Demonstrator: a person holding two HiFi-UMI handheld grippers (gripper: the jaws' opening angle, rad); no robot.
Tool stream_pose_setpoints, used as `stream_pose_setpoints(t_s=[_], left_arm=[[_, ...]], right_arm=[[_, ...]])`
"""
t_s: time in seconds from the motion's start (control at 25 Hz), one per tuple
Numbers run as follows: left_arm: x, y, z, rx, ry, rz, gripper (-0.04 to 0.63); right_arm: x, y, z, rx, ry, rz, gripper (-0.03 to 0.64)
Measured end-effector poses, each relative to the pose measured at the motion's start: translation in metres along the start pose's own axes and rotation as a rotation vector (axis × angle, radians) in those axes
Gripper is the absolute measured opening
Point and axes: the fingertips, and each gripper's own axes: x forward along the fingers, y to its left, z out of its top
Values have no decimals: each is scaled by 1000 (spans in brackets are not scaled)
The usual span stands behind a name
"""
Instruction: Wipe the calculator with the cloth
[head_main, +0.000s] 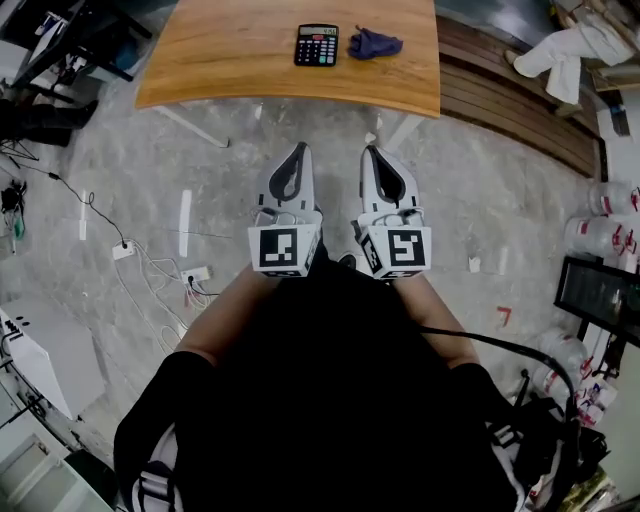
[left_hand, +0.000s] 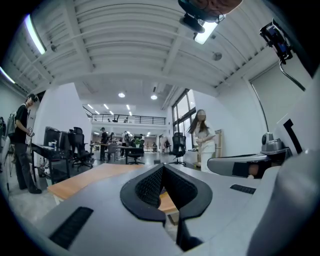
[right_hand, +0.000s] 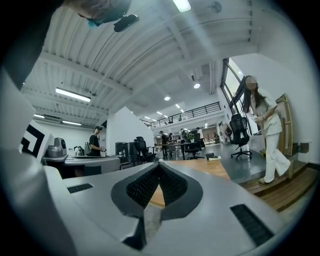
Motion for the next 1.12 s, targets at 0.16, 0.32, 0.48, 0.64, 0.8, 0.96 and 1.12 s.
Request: stream_pose_setpoints(t_s=[0.16, 0.32, 0.48, 0.64, 0.8, 0.96, 1.12], left_arm=[[63, 26, -14, -38, 9, -10, 6], [134, 58, -30, -33, 27, -41, 6], [205, 99, -41, -25, 51, -73, 6], [257, 134, -49, -33, 82, -113, 6], [297, 161, -56, -48, 106, -149, 6], [324, 176, -65, -51, 136, -158, 6], [345, 187, -80, -58, 171, -139, 6]], right_arm=[[55, -24, -15, -24, 45, -19, 15], [127, -45, -28, -25, 70, -26, 15], [205, -64, -42, -13, 113, -43, 15], [276, -67, -34, -6, 121, -45, 15], [323, -78, -40, -31, 143, -78, 15], [349, -89, -46, -35, 161, -96, 15], [371, -104, -57, -28, 194, -94, 15]])
